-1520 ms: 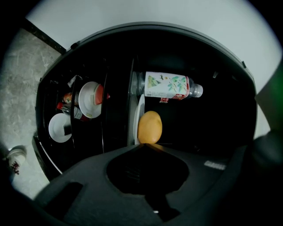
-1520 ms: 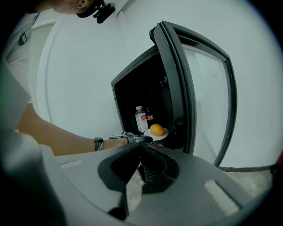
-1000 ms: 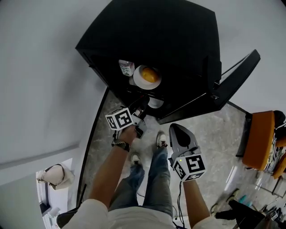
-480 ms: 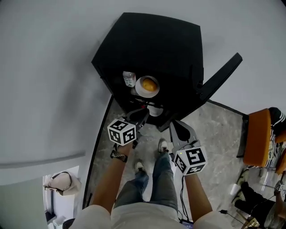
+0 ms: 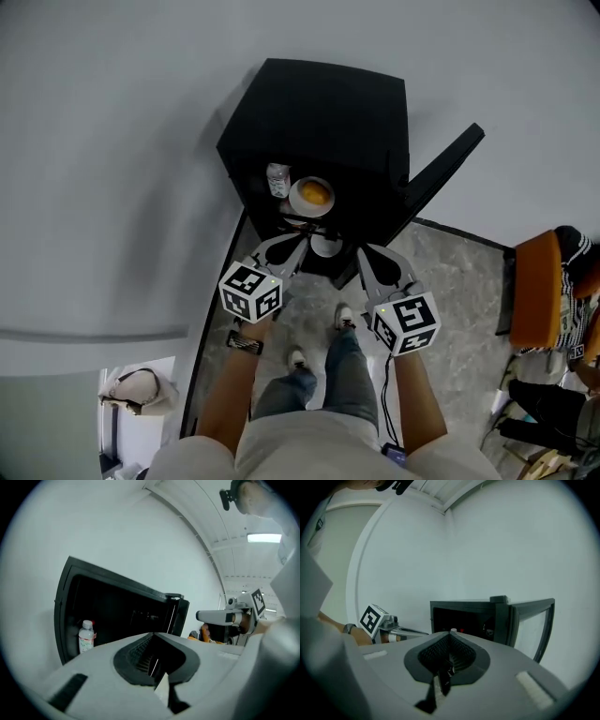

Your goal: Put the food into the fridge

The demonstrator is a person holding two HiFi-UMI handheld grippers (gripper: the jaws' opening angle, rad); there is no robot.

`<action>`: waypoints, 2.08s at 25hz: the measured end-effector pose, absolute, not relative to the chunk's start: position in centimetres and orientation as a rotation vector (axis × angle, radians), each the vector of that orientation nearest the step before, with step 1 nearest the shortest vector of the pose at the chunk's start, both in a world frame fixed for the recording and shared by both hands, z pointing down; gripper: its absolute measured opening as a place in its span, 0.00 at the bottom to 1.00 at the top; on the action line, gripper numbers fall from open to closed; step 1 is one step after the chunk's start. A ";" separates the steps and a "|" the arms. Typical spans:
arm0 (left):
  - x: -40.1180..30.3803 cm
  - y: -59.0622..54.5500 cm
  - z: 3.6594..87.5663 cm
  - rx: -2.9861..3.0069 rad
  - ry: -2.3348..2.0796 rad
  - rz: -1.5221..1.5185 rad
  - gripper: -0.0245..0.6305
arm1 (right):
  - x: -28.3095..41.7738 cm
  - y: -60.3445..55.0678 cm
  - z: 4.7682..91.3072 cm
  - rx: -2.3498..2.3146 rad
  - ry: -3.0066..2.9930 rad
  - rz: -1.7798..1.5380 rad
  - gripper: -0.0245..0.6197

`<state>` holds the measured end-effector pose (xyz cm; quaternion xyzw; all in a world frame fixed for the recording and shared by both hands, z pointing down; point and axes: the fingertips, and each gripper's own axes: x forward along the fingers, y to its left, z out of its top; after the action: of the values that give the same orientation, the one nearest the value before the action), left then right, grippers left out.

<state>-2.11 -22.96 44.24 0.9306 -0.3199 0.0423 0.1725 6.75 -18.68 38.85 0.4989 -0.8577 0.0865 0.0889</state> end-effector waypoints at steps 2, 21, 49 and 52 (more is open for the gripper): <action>-2.5 -22.2 42.2 2.677 -0.920 0.112 0.03 | 6.1 -18.3 37.4 1.463 -2.564 0.211 0.05; -5.7 -17.6 26.4 3.013 -1.089 0.097 0.03 | 5.2 -15.6 25.0 1.503 -2.638 -0.041 0.05; -7.1 -14.8 20.8 3.175 -1.174 0.089 0.03 | 2.6 -13.9 20.9 1.480 -2.645 -0.173 0.05; -7.1 -14.8 20.9 3.164 -1.169 0.094 0.03 | 2.4 -13.9 20.9 1.479 -2.649 -0.168 0.05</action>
<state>-7.09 -14.77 20.91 0.9313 -0.3440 0.0276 -0.1161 2.43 -13.89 20.86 0.4861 -0.8706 -0.0552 0.0518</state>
